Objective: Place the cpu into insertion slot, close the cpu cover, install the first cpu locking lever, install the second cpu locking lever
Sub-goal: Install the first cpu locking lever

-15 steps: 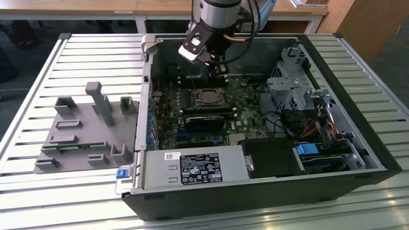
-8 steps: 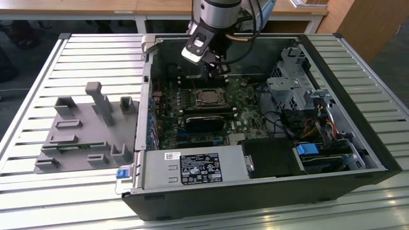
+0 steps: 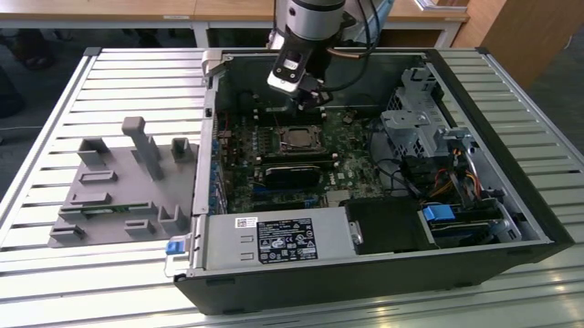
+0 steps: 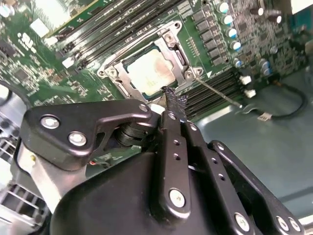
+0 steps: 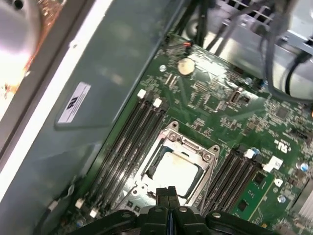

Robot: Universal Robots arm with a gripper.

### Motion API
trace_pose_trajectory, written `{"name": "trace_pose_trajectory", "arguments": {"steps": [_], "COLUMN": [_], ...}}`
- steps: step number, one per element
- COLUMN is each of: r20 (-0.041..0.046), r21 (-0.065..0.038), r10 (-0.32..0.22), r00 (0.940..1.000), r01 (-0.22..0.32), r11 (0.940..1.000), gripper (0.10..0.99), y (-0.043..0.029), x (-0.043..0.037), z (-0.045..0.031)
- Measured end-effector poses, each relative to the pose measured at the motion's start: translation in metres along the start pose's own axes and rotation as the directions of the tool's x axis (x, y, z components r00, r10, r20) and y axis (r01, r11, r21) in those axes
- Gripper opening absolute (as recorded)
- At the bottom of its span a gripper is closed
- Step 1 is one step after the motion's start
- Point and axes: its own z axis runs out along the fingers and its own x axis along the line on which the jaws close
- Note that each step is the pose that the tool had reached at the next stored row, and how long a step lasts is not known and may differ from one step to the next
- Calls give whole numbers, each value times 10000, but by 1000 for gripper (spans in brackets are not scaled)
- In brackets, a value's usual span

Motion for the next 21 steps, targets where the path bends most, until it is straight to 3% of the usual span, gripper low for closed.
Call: {"name": "trace_pose_trajectory", "arguments": {"steps": [6, 11, 15, 21], "r20": [-27, -53, -81, -84], "r21": [93, 159, 216, 260], "r10": [-1016, -1740, -2395, -3334], "r00": [9948, 9847, 9709, 9428], "r01": [1016, 1740, 2396, 3335], "r11": [9948, 9846, 9706, 9424], "gripper": [106, 106, 106, 106], "y": [0, 1, 1, 1], "x": [0, -1, -1, -1], "z": [1, 2, 3, 4]}}
